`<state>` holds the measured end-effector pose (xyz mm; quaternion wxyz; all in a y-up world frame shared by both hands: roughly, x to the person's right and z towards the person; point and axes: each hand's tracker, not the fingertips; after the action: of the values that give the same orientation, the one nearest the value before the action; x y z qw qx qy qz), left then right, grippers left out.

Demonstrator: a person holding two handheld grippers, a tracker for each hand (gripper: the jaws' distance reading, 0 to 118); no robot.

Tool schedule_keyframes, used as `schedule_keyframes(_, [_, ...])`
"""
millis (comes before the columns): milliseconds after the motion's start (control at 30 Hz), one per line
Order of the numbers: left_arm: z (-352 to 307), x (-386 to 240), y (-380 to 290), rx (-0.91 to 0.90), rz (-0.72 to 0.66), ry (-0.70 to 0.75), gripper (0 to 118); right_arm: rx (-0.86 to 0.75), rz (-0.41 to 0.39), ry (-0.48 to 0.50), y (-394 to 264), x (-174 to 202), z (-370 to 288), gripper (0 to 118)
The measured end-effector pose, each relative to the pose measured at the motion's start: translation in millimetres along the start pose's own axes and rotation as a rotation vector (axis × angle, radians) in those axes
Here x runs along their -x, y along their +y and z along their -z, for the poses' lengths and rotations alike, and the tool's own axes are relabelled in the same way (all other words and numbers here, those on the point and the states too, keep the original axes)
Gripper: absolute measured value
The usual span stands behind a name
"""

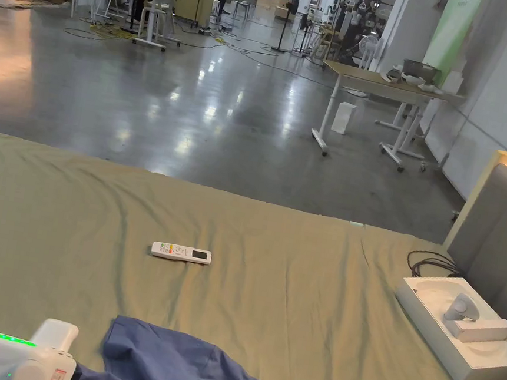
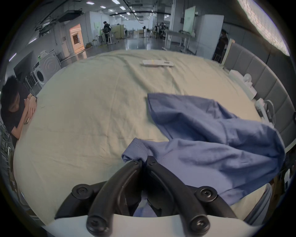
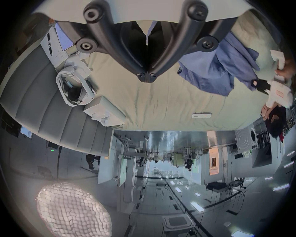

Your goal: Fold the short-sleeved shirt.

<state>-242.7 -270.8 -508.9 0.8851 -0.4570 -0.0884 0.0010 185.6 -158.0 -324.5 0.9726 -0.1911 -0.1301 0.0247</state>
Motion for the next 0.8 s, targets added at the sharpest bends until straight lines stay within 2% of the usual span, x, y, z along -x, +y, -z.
schedule_keyframes(133, [-32.7, 2.0, 0.2, -0.079, -0.014, -0.019, 5, 0.108, -0.038, 0.019, -2.4, -1.8, 17.2, 0])
schedule_keyframes(167, [-37.8, 3.2, 0.7, -0.094, -0.022, -0.02, 5, 0.144, -0.051, 0.027, -3.9, -1.9, 23.7, 11])
schedule_keyframes(233, [-48.2, 4.4, -0.5, -0.104, -0.024, -0.029, 5, 0.21, -0.055, 0.043, -9.1, -2.5, 38.7, 46])
schedule_keyframes(300, [-56.6, 3.4, -1.4, -0.118, -0.023, -0.028, 5, 0.333, -0.045, 0.075, -17.0, -2.6, 60.3, 56])
schedule_keyframes(400, [-61.0, 4.2, -2.7, -0.135, -0.008, -0.017, 5, 0.49, -0.018, 0.12, -36.4, -4.3, 90.4, 58])
schedule_keyframes(533, [-59.5, 4.0, -5.8, -0.126, -0.001, -0.013, 5, 0.639, -0.05, 0.102, -68.8, -0.7, 124.2, 57])
schedule_keyframes(600, [-58.4, 3.4, -8.1, -0.12, 0.004, -0.008, 5, 0.706, -0.031, 0.11, -82.0, 0.4, 136.4, 51])
schedule_keyframes(633, [-58.1, 3.6, -9.5, -0.114, 0.003, -0.008, 5, 0.735, -0.003, 0.129, -86.8, 1.0, 139.8, 42])
schedule_keyframes(700, [-55.5, 5.2, -12.4, -0.109, 0.002, -0.006, 5, 0.764, 0.039, 0.197, -98.0, 6.7, 141.5, 34])
schedule_keyframes(733, [-55.1, 5.8, -13.3, -0.106, 0.0, -0.007, 5, 0.763, 0.04, 0.22, -101.2, 9.8, 140.9, 25])
schedule_keyframes(767, [-54.4, 6.0, -15.0, -0.093, -0.008, -0.013, 5, 0.757, 0.017, 0.214, -105.0, 14.9, 140.3, 10])
schedule_keyframes(800, [-54.4, 5.9, -16.6, -0.092, -0.011, -0.011, 5, 0.746, -0.034, 0.196, -108.6, 20.5, 136.3, 3])
